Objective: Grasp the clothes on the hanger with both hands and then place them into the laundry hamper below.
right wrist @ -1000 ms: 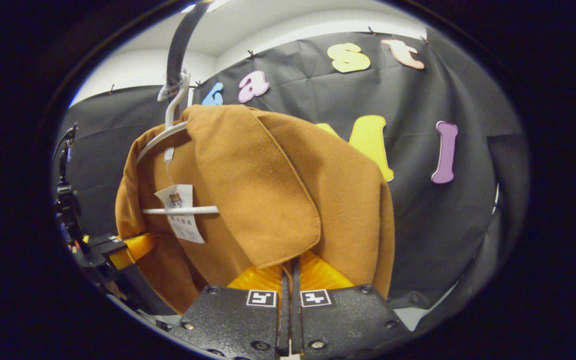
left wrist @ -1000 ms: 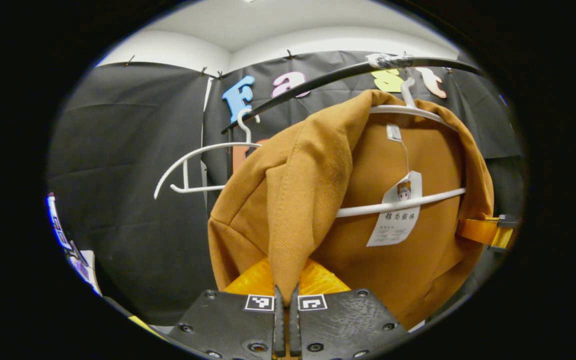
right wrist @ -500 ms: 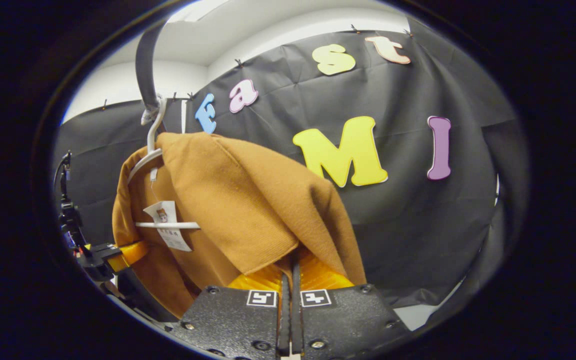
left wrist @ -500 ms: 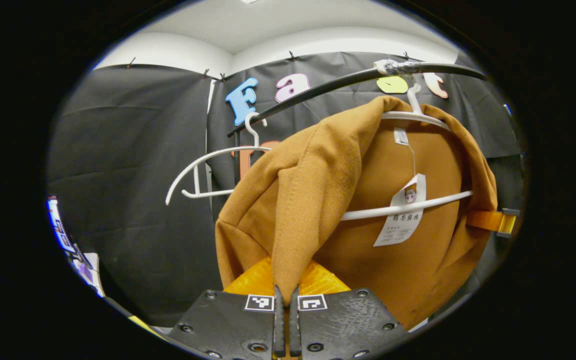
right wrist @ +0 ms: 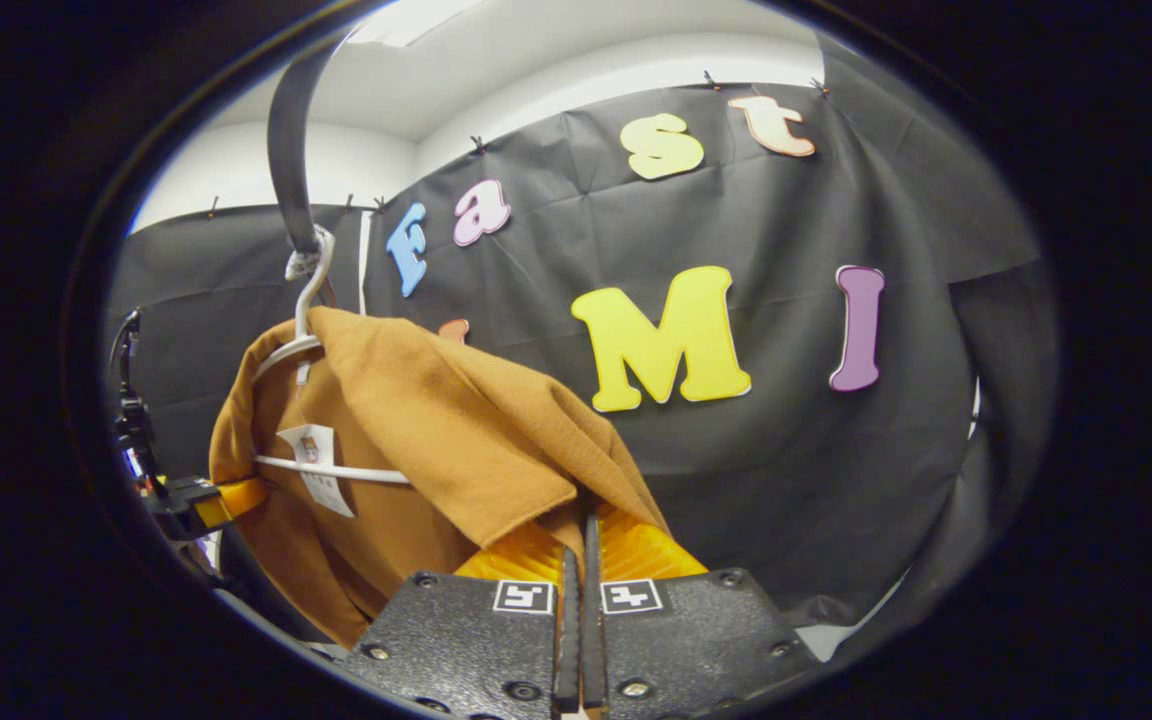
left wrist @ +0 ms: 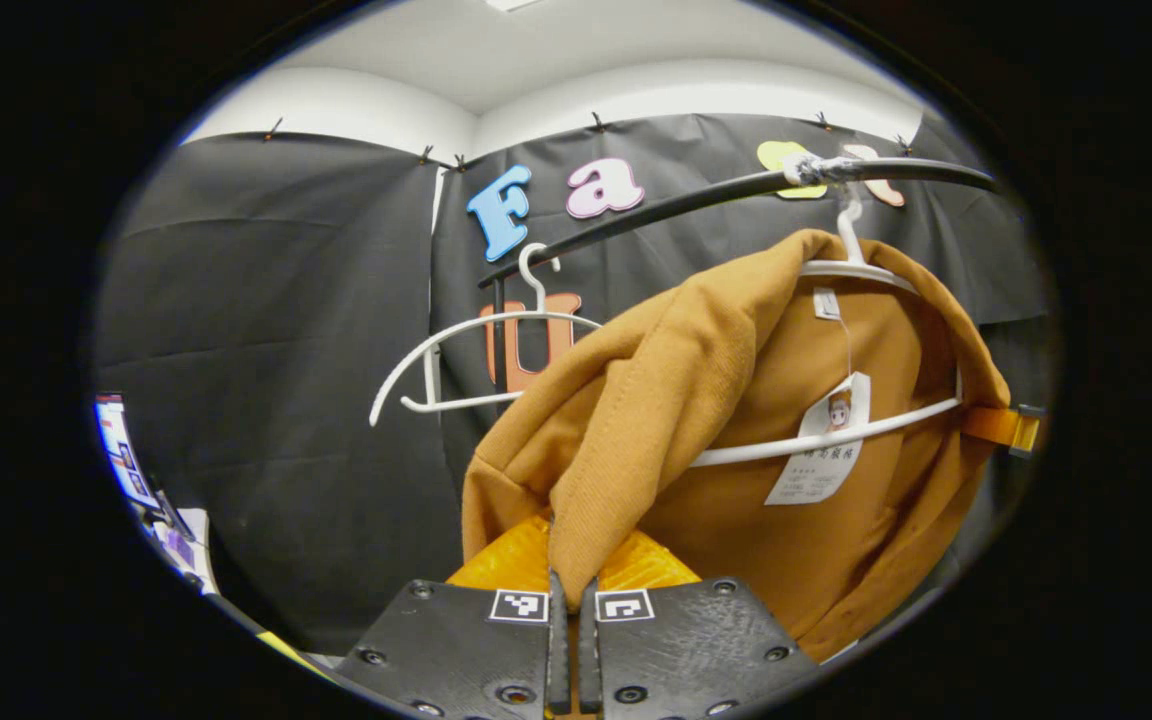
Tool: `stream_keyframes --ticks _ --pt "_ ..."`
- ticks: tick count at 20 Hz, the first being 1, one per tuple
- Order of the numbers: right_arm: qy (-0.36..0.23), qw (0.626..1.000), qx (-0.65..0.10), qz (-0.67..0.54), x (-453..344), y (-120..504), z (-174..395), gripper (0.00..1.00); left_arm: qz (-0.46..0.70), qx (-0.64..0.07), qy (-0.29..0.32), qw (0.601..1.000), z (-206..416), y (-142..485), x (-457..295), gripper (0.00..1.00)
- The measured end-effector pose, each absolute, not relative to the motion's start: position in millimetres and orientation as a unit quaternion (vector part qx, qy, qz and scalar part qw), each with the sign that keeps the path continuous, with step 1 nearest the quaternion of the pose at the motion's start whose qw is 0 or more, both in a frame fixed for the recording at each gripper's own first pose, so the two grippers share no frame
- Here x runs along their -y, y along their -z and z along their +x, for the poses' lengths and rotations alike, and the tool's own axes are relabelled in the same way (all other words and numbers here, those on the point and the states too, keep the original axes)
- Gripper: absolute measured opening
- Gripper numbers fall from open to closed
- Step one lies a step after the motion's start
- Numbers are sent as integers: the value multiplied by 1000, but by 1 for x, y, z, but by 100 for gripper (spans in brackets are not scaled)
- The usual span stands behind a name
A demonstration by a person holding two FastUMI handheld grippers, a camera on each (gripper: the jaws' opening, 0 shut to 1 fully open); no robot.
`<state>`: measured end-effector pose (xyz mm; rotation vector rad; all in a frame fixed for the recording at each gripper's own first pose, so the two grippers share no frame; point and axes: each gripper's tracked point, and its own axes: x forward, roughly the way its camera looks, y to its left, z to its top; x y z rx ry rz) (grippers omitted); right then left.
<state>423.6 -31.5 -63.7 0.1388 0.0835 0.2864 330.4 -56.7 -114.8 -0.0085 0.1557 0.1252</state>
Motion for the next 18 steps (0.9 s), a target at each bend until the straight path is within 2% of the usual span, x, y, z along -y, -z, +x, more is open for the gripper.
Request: stream_keyframes --ticks 2,3,4,5,7,9,12,14,16,18 --pt "-135 988 -40 64 37 63 423 5 0 -77 -59 995 329 113 55 3" --pt "-138 988 -42 63 36 63 421 5 3 -78 -58 995 328 112 54 7" --pt "-147 986 -46 69 34 63 419 5 5 -80 -56 995 326 113 54 3" --pt "-172 981 -49 80 25 62 413 4 4 -81 -52 995 324 112 54 7" --pt "-207 974 -55 78 17 62 406 4 -5 -86 -33 996 321 112 62 7" --pt "-271 957 -62 87 1 61 393 5 -21 -83 8 996 318 109 77 4" --pt "-342 929 -76 120 -14 66 386 5 -35 -83 75 993 311 108 94 6" --pt "-374 911 -84 154 -20 62 381 5 -37 -87 96 991 311 108 93 7" --pt "-405 888 -91 198 -21 56 376 5 -57 -88 113 988 310 103 92 3" --pt "-434 861 -88 251 -19 41 372 5 -79 -78 131 985 310 92 88 7"
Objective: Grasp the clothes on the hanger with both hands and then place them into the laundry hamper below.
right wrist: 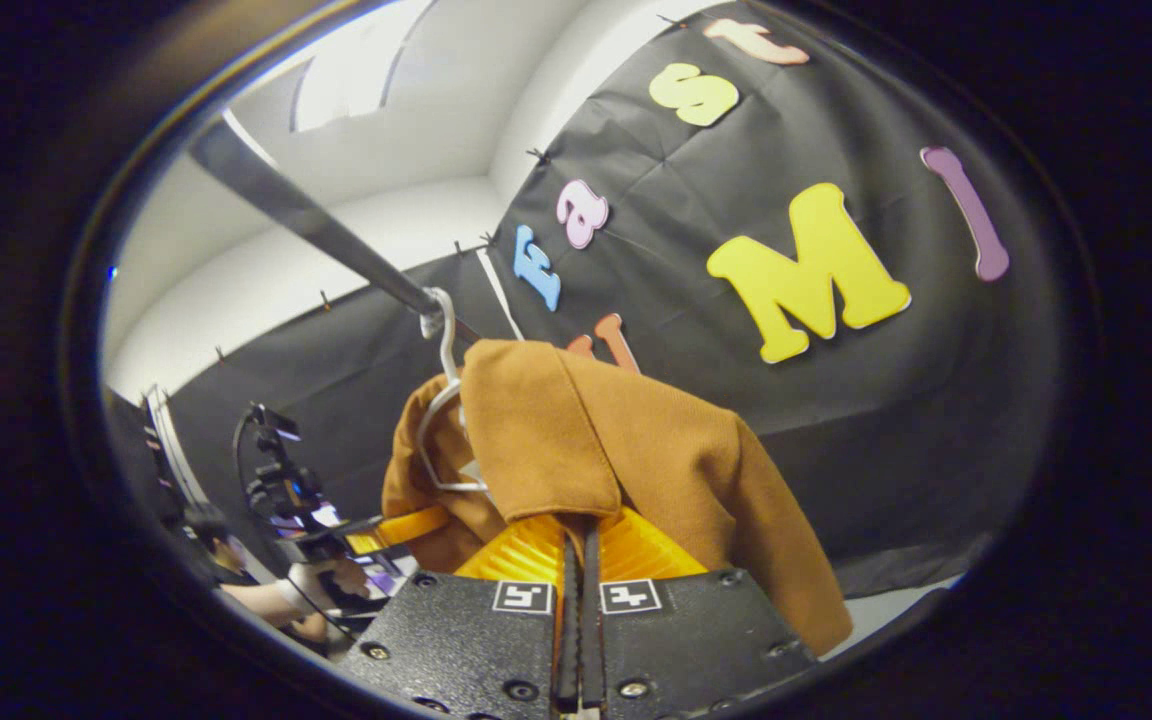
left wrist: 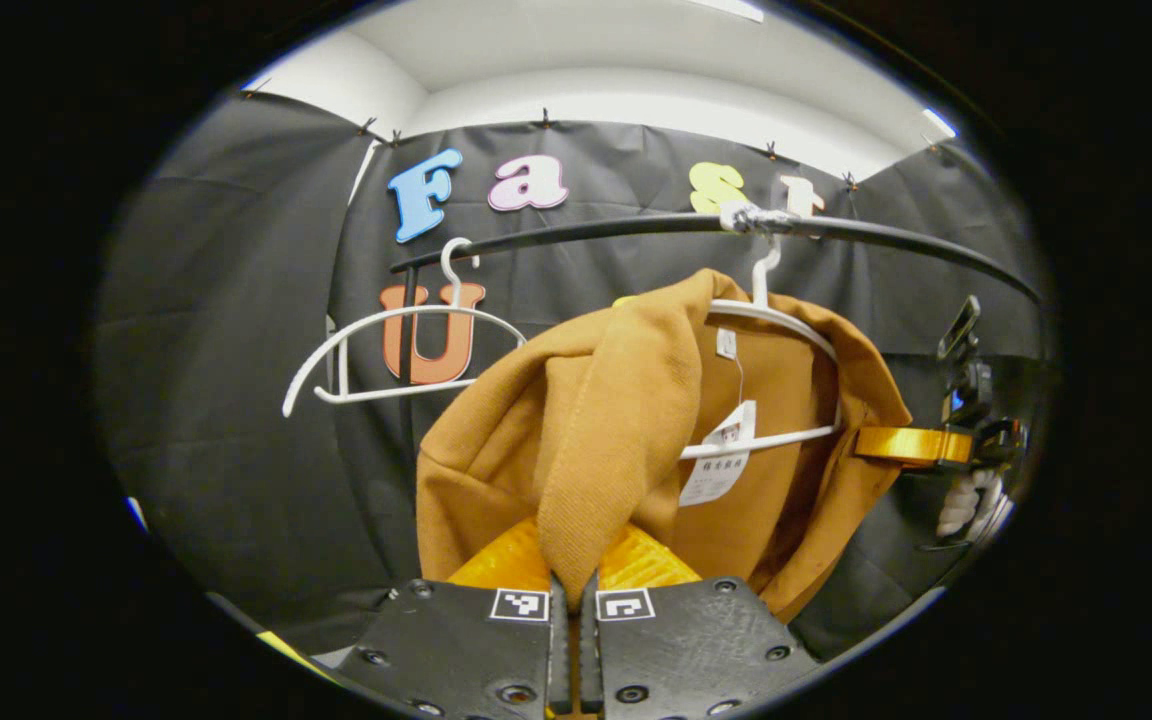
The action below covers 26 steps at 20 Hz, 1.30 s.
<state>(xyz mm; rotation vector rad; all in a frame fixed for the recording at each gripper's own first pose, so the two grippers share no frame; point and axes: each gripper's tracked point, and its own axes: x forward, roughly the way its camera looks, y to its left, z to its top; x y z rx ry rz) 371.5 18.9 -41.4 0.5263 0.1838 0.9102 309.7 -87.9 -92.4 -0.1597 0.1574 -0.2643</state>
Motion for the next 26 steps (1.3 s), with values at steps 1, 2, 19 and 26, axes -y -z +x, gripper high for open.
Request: stream_keyframes --ticks 1,2,19,26 --pt "-439 850 -81 279 -15 34 372 4 -84 -70 137 985 310 87 84 7" --pt "-456 829 -77 314 -14 26 368 4 -92 -63 146 983 310 81 82 3" --pt "-460 771 -55 438 13 4 398 4 -149 -73 313 935 275 60 84 7" --pt "-455 777 -59 431 15 5 402 4 -133 -88 325 932 268 61 87 11"
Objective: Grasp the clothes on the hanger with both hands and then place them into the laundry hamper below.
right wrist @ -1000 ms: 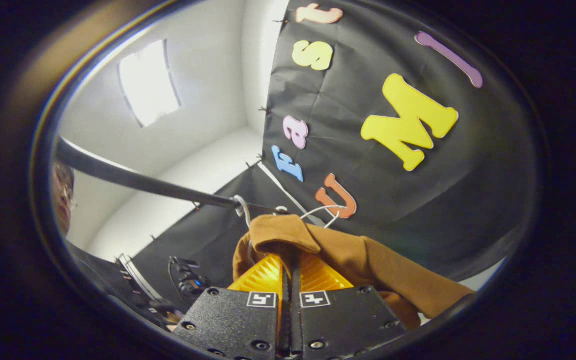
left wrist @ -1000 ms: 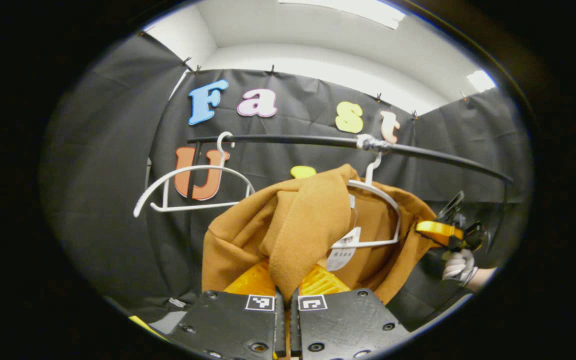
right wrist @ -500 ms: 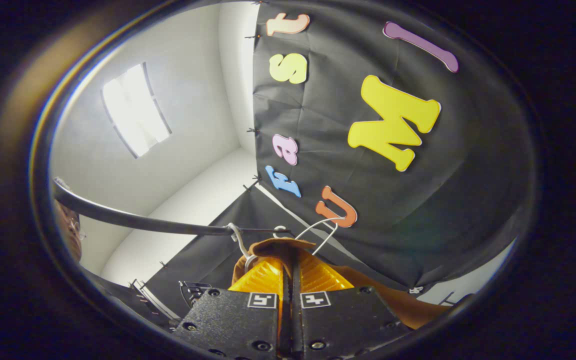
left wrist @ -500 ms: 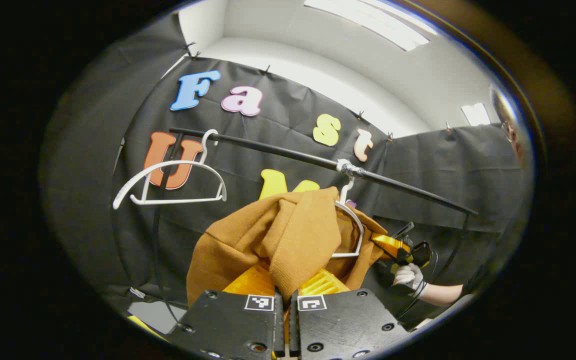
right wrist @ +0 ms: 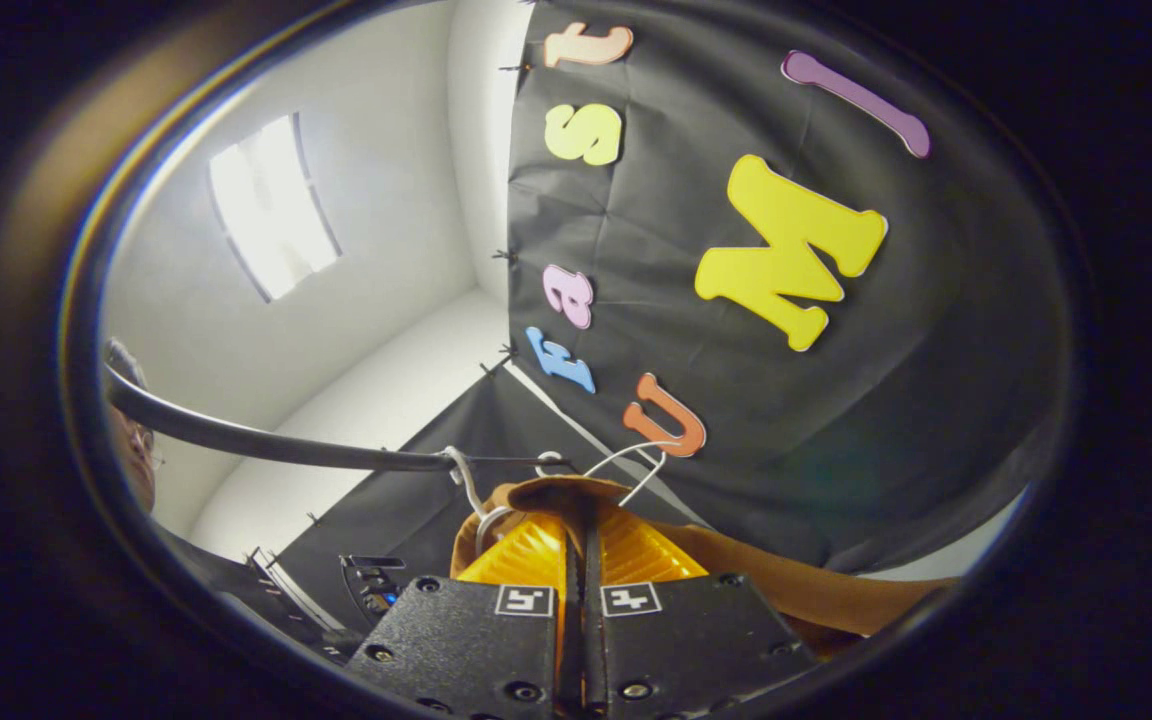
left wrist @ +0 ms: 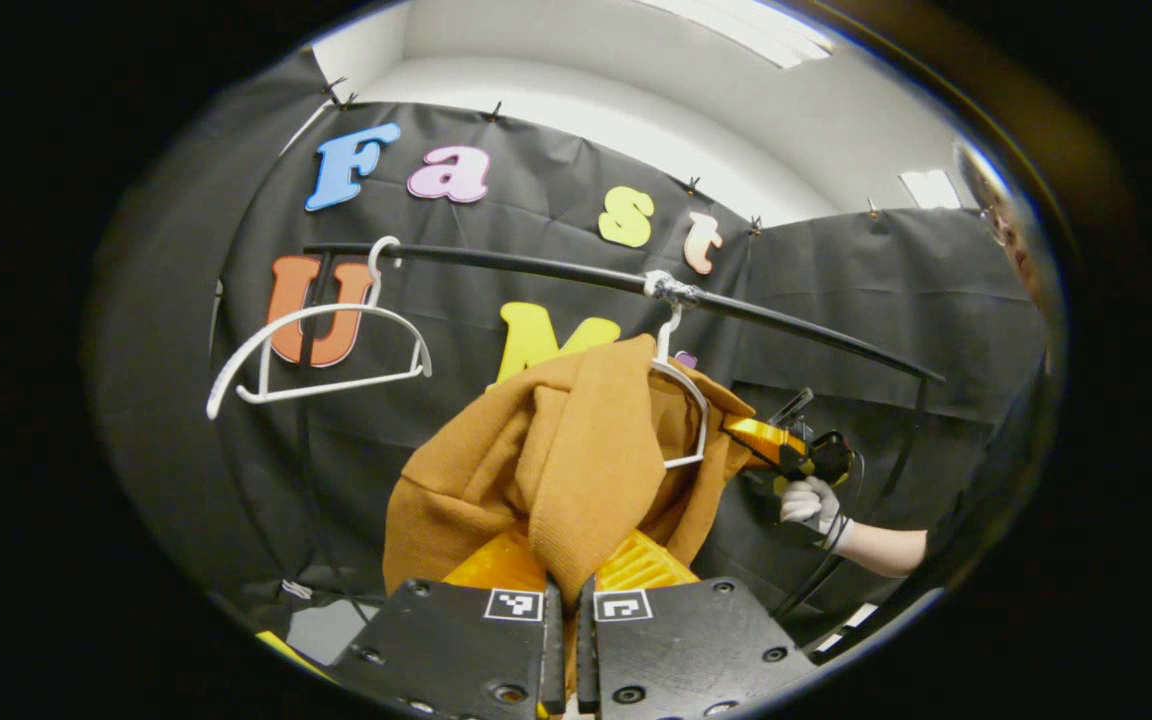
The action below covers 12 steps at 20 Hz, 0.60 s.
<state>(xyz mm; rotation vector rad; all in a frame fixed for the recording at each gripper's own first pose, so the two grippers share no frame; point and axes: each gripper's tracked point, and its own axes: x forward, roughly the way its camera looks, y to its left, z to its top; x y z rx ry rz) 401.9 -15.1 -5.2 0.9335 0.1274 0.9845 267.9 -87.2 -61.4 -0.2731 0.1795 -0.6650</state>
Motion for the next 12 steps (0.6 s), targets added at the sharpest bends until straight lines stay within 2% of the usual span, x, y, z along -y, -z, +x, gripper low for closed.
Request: stream_keyframes --ticks 1,2,3,4,5,7,10,11,12 --pt "-454 779 -61 428 14 6 401 4 -133 -85 325 932 268 59 85 11" --pt "-454 781 -63 424 13 8 402 4 -135 -85 327 931 266 57 84 5" --pt "-453 782 -64 424 12 8 401 4 -141 -85 329 930 266 56 84 5" --pt "-453 781 -64 425 13 8 401 4 -144 -85 329 929 265 57 85 13" --pt "-452 782 -65 425 13 8 401 4 -147 -85 325 930 267 57 81 8" --pt "-450 783 -63 425 14 7 401 4 -162 -71 330 927 263 46 76 19" --pt "-449 783 -63 425 14 6 401 4 -162 -18 298 941 278 27 57 20" --pt "-451 783 -63 424 12 5 402 4 -167 -22 301 939 279 29 59 2" --pt "-451 782 -63 426 12 5 402 4 -168 -22 302 938 280 29 62 2"
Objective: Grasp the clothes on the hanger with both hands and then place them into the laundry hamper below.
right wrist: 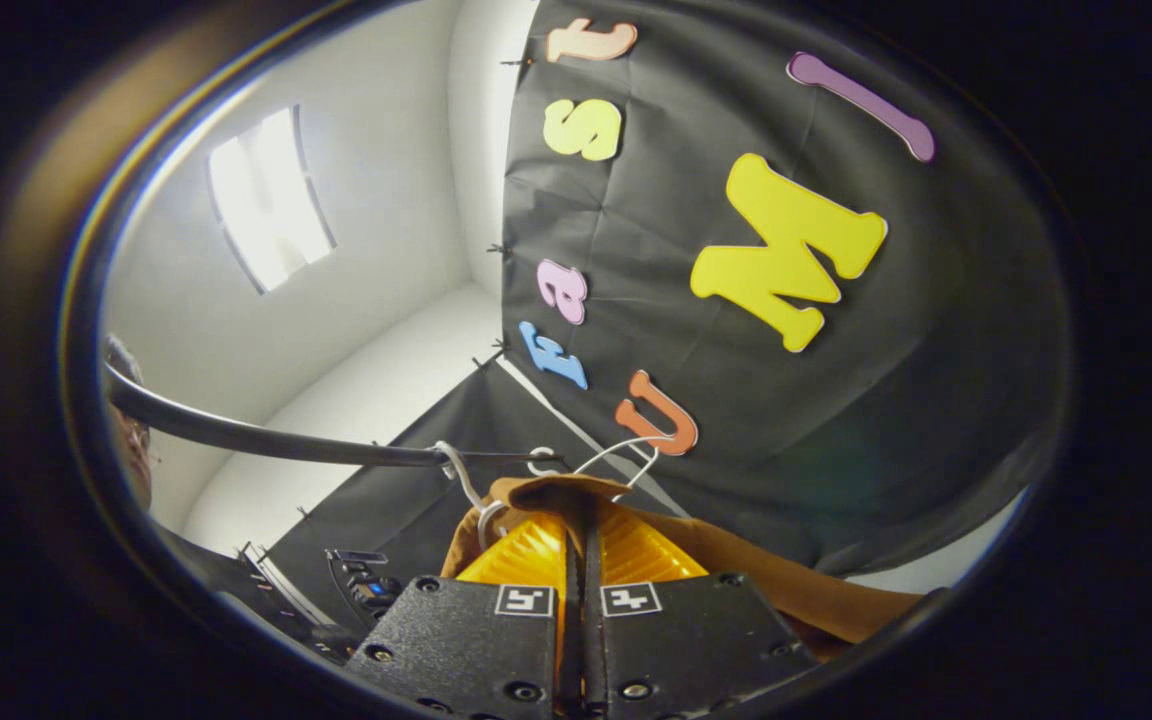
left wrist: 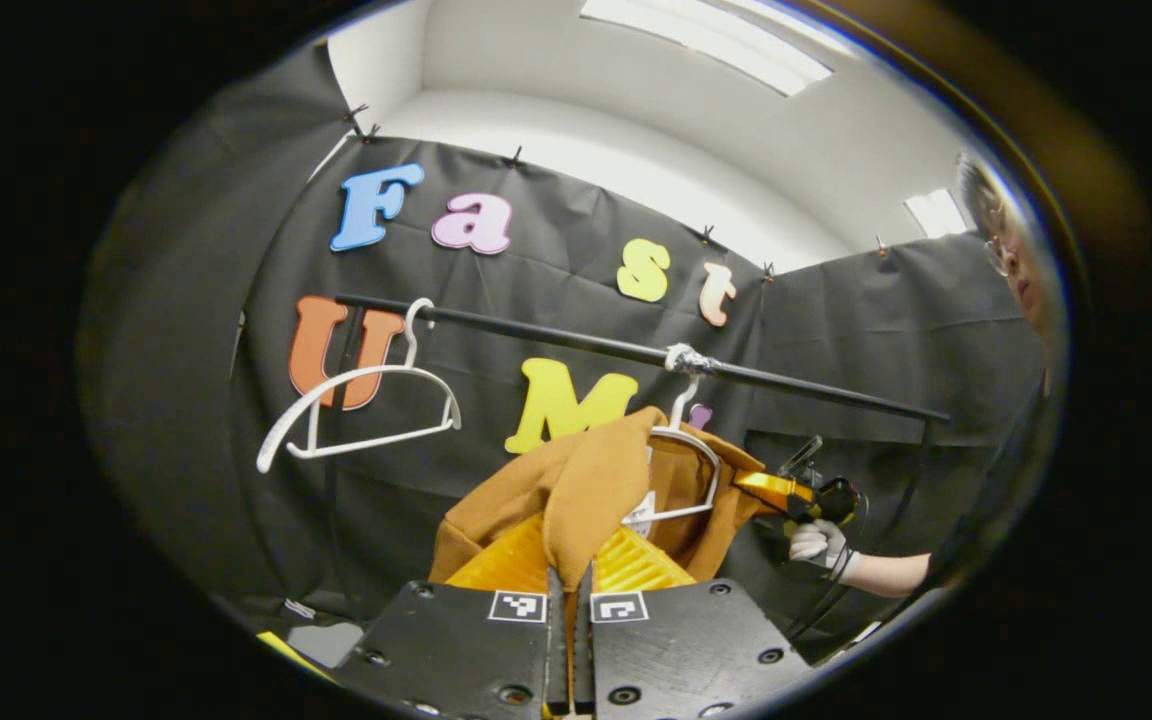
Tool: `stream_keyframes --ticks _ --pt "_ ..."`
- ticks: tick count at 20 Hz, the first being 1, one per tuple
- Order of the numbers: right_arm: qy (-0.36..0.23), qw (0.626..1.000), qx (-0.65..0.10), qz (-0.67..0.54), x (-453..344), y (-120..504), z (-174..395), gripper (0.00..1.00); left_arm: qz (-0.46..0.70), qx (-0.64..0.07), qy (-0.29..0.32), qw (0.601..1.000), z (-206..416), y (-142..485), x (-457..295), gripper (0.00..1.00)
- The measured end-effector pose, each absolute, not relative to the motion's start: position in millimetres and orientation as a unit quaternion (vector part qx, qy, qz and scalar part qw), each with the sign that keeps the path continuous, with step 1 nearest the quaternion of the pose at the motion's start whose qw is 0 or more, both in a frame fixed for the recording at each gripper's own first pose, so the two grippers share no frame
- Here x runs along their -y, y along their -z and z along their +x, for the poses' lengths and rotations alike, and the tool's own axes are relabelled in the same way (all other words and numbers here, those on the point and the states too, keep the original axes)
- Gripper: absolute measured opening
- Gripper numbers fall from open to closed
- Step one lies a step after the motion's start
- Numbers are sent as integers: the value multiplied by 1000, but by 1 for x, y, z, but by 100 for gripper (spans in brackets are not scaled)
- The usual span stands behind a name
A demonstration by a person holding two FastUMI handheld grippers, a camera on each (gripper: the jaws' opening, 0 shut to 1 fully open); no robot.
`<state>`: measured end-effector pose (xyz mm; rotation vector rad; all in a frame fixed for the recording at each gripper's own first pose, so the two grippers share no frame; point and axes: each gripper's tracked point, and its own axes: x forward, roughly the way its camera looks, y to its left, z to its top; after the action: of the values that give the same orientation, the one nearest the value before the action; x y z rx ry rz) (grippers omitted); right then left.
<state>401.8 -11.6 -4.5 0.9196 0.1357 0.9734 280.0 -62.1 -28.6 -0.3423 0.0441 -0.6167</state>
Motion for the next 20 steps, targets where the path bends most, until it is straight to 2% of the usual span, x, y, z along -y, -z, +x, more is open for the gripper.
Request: stream_keyframes --ticks 3,8,12,13,14,15,17,18,19,20 --pt "-436 780 -49 446 20 -1 406 4 -164 -20 293 942 283 26 57 0" --pt "-395 816 -25 421 24 -10 422 4 -225 4 253 941 316 10 30 2" --pt "-371 821 -5 434 46 -25 438 4 -222 -13 278 934 327 11 40 2" --pt "-366 825 -5 431 49 -23 443 4 -221 -19 286 932 331 12 43 8" --pt "-361 830 -7 424 48 -23 448 4 -222 -25 291 930 334 13 44 8" --pt "-355 839 -7 412 48 -22 452 4 -228 -28 296 927 336 13 43 2" --pt "-346 856 -17 384 43 -12 460 3 -249 -26 309 917 339 9 41 2" --pt "-345 858 -24 380 40 -8 464 4 -264 -22 314 912 340 9 38 8" --pt "-344 858 -30 380 38 -6 466 4 -284 -24 320 904 342 11 37 7" --pt "-344 857 -30 383 36 -6 469 4 -305 -23 322 896 343 15 34 2"
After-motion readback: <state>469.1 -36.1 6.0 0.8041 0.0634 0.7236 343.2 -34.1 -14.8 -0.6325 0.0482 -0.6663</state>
